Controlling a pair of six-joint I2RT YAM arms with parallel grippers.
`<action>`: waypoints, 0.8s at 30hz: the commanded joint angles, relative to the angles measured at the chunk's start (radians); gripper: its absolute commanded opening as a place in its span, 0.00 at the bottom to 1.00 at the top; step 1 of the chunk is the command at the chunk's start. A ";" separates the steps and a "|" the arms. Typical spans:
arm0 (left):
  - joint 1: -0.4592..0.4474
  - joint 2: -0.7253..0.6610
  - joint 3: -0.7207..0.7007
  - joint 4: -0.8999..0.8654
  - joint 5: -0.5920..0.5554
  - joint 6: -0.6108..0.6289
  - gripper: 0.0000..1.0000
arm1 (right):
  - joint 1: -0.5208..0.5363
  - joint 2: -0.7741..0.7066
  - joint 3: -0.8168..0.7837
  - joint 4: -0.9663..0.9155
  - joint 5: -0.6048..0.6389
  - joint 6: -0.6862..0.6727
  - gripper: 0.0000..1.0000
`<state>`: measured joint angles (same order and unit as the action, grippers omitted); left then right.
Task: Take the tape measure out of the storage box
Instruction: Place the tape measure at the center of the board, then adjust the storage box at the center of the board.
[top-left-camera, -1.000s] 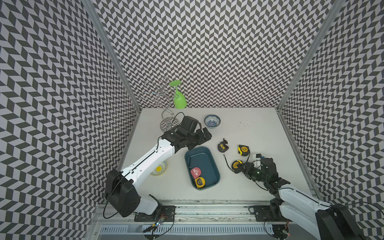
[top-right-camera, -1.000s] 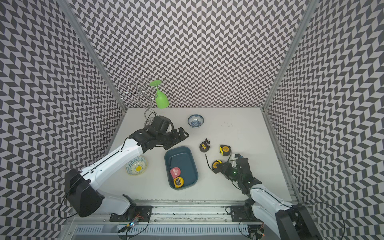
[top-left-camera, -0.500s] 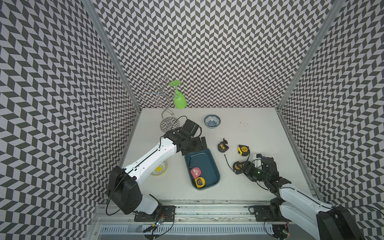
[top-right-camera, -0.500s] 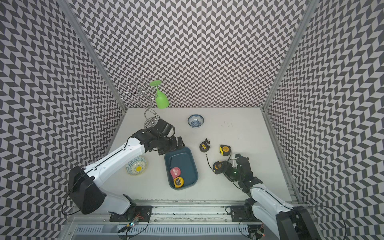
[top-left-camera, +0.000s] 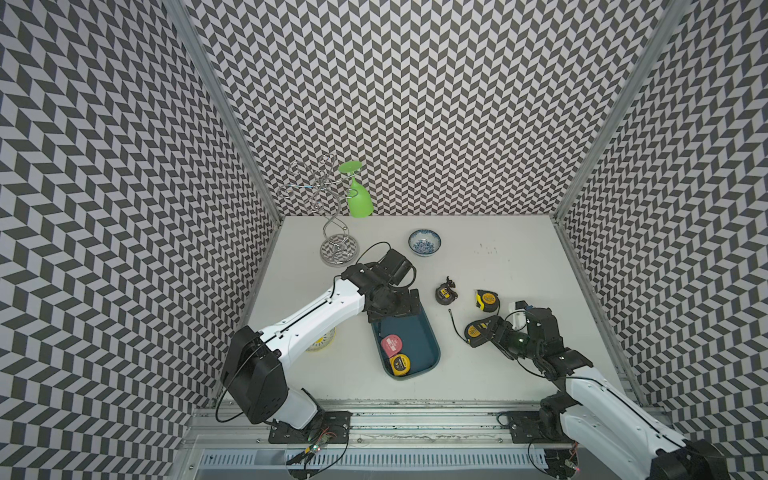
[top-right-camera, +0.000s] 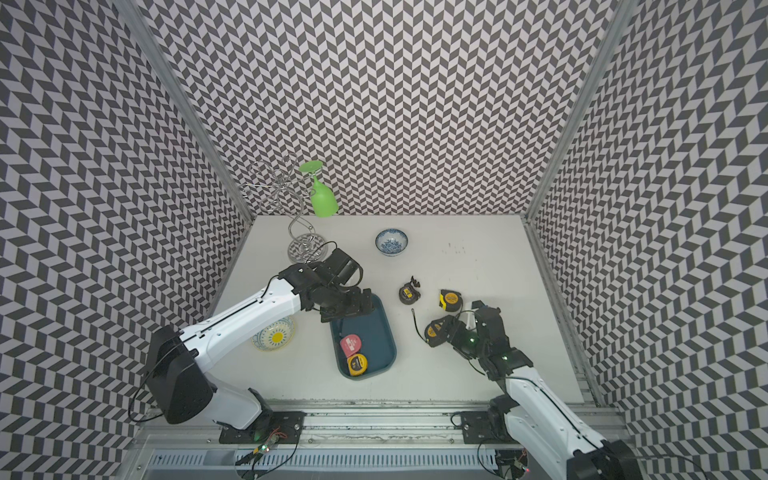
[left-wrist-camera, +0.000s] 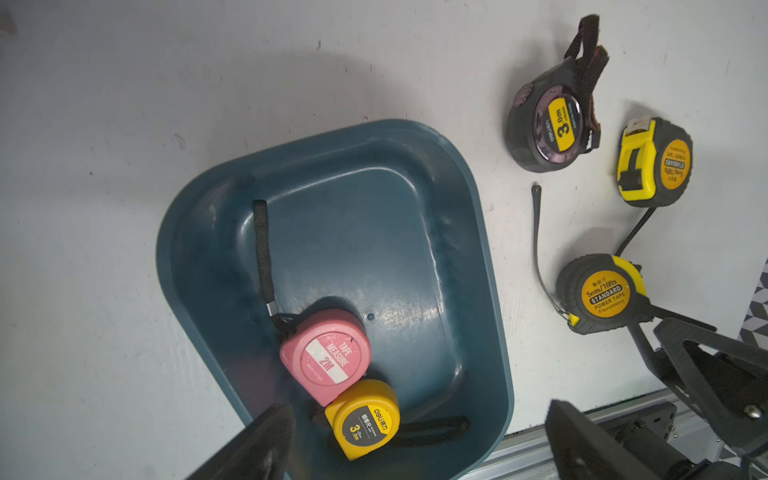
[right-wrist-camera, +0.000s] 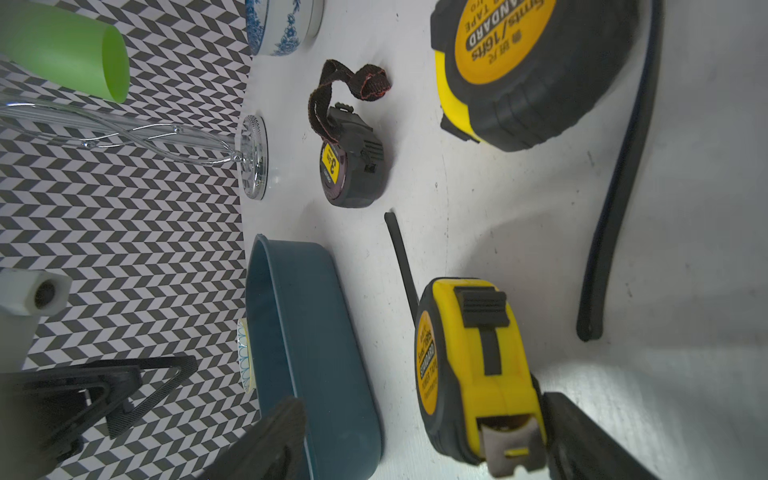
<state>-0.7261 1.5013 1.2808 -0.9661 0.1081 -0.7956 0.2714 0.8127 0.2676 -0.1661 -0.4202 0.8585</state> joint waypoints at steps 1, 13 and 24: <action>-0.013 -0.006 -0.025 -0.017 -0.012 -0.045 1.00 | -0.005 -0.044 0.036 -0.081 0.023 -0.038 0.92; -0.043 -0.049 -0.130 0.051 0.008 -0.175 1.00 | -0.005 -0.168 0.065 -0.223 0.026 -0.059 0.93; -0.072 0.019 -0.116 0.016 -0.052 -0.251 1.00 | -0.005 -0.243 0.098 -0.291 0.038 -0.076 0.94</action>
<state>-0.7898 1.4834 1.1412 -0.9333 0.0952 -1.0176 0.2714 0.5869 0.3309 -0.4530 -0.3962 0.8024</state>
